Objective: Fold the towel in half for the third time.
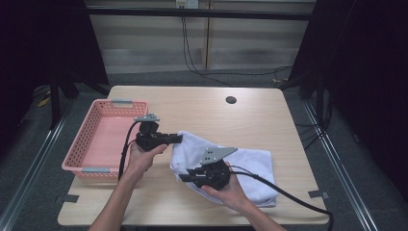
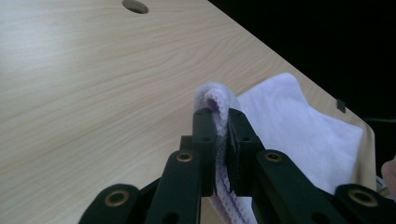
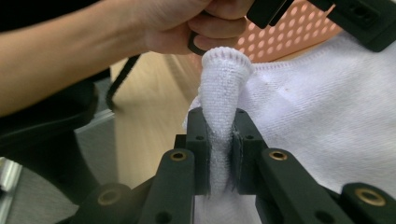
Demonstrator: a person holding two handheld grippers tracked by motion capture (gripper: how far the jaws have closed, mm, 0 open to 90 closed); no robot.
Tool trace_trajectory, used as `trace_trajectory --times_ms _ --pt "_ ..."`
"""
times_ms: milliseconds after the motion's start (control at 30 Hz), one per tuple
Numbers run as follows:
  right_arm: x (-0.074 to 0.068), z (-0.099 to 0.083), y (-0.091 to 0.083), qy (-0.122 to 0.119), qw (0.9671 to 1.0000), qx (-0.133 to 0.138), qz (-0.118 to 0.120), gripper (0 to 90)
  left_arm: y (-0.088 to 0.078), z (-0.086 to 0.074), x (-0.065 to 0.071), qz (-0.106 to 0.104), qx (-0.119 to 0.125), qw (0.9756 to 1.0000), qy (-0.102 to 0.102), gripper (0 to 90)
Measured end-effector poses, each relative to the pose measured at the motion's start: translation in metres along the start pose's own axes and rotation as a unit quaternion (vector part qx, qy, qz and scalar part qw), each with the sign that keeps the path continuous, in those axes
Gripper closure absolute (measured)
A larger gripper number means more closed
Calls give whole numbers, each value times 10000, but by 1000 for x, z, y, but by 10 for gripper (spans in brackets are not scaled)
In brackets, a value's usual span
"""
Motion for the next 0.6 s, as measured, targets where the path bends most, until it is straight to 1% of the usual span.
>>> trace_trajectory --times_ms 33,67,133,233,267,300,333,367,433,500,567,600 --pt "-3 6 1 -123 9999 -32 -75 803 -3 2 0 -8 17 10000 -8 838" --pt "-5 12 2 -186 9998 -23 -42 802 -7 3 0 9 59 10000 -16 838" --pt "-9 25 4 -316 9995 -31 -40 802 -17 7 -1 119 103 9999 -16 839" --pt "-13 44 5 -379 9992 101 -16 802 -34 13 -3 255 213 9994 -72 838" --pt "-14 49 5 -353 9992 168 7 802 -38 14 -4 292 217 9993 -54 838" --pt "-13 52 5 -292 9992 255 83 803 -39 15 -4 385 201 9990 -49 838" --pt "-11 52 6 -214 9993 287 127 803 -38 14 -5 509 128 9986 -23 838" --pt "-8 50 7 -156 9994 274 118 803 -35 14 -5 532 74 9986 -32 838" --pt "-6 41 9 -139 9997 209 37 802 -25 14 -4 426 39 9991 23 838" --pt "-5 30 7 -63 9997 228 2 802 -13 18 3 302 56 9995 101 837" --pt "-2 22 0 17 9995 304 -50 802 -5 24 11 238 29 9996 165 837" --pt "-2 18 -6 35 9993 353 -93 801 -1 28 16 201 7 9995 232 837"
Point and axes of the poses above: each handheld gripper's, and its own axes: y roughly forward along the jaws, z roughly out of its top, x roughly to its right, the point moved 4 cm from there along y, roughly forward along the jaws, and after that the axes turned 12 degrees about -x, right-handed, at the moved point
